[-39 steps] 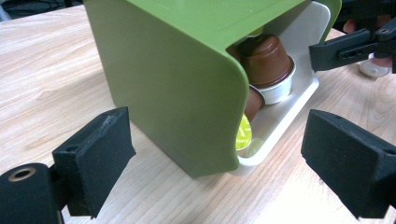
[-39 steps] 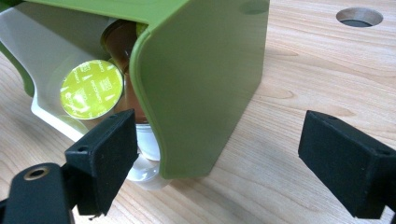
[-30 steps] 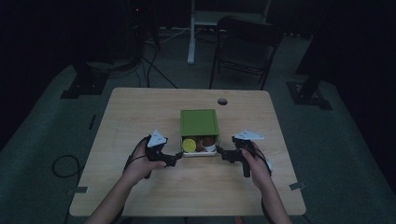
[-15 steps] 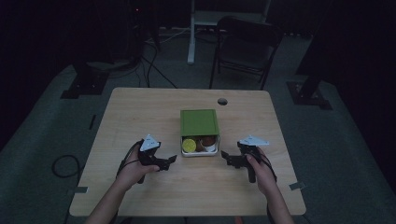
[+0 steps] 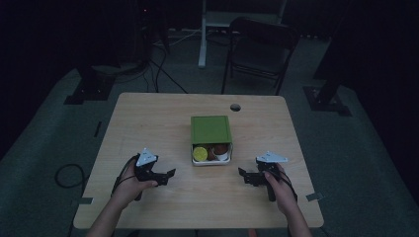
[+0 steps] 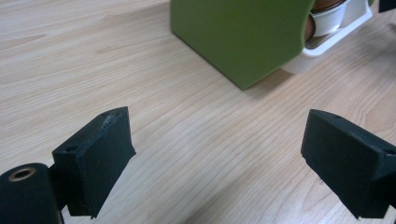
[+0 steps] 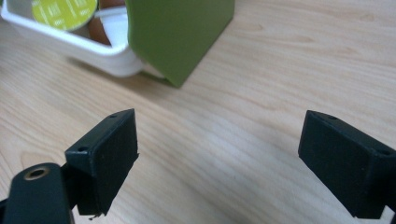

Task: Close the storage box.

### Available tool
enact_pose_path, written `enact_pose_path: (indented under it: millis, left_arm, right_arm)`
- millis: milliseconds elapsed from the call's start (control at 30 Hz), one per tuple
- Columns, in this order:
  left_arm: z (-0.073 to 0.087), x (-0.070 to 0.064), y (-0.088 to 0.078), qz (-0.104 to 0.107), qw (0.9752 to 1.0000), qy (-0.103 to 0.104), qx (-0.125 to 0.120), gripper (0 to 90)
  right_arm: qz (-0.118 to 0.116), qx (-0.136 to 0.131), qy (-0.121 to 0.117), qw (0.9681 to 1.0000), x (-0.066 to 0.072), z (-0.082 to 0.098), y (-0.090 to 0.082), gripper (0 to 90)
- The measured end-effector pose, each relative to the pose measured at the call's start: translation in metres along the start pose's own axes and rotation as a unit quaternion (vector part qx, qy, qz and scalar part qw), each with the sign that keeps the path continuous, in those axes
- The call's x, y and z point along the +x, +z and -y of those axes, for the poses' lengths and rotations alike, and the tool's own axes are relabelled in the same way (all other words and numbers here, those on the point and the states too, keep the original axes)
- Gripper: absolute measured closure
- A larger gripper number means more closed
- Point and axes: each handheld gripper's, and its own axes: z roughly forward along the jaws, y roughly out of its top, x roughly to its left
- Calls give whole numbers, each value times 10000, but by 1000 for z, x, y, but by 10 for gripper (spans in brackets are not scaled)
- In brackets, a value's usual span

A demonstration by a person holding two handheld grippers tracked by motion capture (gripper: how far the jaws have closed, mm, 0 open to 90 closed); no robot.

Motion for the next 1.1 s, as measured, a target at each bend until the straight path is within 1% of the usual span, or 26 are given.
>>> enact_pose_path:
  millis: [133,200,300,400,533,667,700,733,800,833,900,933,1000,1067,1100]
  left_arm:
    - [5,5,-5,-89,9999,-49,42,94]
    - [9,7,-7,-114,9999,-107,51,94]
    - [14,12,-12,-226,9996,-167,71,94]
    - [18,17,-17,-324,9992,-243,51,94]
    - [24,22,-22,-463,9983,-344,116,94]
    - [29,26,-26,-581,9974,-402,137,94]
    - [29,26,-26,-581,9974,-402,137,94]
    - [32,28,-29,-648,9968,-429,173,94]
    - [34,29,-30,-687,9965,-441,193,94]
    - [37,31,-32,-747,9959,-455,216,94]
    - [37,31,-32,-747,9959,-455,216,94]
    - [40,34,-35,-826,9950,-501,239,94]
    - [43,36,-37,-888,9943,-535,248,94]
    - [46,38,-40,-962,9932,-603,251,94]
    - [46,38,-40,-962,9932,-603,251,94]
  right_arm:
    - [46,33,24,10000,-2,6,-2,116]
    - [66,56,21,10000,-2,10,-3,116]
    - [83,95,1,9999,-3,14,-4,116]
    - [116,95,13,9999,-4,17,-6,116]
    - [165,141,-12,9998,-5,21,-7,116]
    - [199,184,-18,9996,-5,24,-7,116]
    - [199,184,-18,9996,-5,24,-7,116]
    - [271,220,-63,9994,-5,27,-7,116]
    - [284,227,-47,9993,-5,28,-7,116]
    - [286,247,-10,9993,-6,30,-8,116]
    - [302,244,-7,9992,-6,31,-8,116]
    - [302,244,-7,9992,-6,31,-8,116]
    - [397,271,18,9988,-8,34,-9,117]
    - [401,299,16,9987,-9,35,-9,116]
    - [404,298,17,9987,-10,35,-9,116]
